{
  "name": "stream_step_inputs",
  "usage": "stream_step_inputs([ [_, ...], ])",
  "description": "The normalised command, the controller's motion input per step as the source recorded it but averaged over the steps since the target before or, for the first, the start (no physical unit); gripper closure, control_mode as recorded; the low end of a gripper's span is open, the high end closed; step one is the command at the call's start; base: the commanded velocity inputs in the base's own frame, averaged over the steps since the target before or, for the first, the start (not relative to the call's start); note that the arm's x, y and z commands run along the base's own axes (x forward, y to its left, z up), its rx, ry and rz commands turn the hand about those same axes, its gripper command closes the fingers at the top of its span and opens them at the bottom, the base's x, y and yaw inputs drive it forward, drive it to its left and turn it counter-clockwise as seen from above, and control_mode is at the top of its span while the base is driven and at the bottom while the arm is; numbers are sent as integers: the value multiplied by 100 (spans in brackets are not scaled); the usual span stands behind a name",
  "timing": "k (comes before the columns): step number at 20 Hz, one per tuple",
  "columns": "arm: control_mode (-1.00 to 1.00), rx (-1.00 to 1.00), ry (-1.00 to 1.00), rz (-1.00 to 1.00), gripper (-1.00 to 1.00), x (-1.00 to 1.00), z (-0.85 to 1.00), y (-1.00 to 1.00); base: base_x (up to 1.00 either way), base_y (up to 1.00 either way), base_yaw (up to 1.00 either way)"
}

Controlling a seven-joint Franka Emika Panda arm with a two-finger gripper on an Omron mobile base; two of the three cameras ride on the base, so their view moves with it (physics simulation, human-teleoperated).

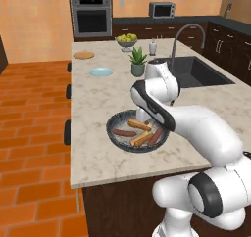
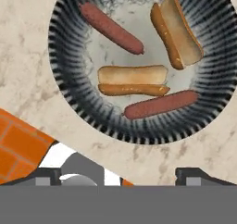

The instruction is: Place one bun and one sausage from the bowl on each plate.

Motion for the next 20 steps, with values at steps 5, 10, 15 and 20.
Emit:
stream_step_inputs([
  [5, -100, -2, 11, 19, -100, 86, -59, -13, 0, 0, 0],
  [10, -100, -5, -7, 22, -100, 66, -57, 0, 0, 0, 0],
  [15, -100, 0, 3, 10, -100, 48, -33, 0, 0, 0, 0],
  [20, -100, -4, 0, 2, -100, 47, -49, 0, 0, 0, 0],
])
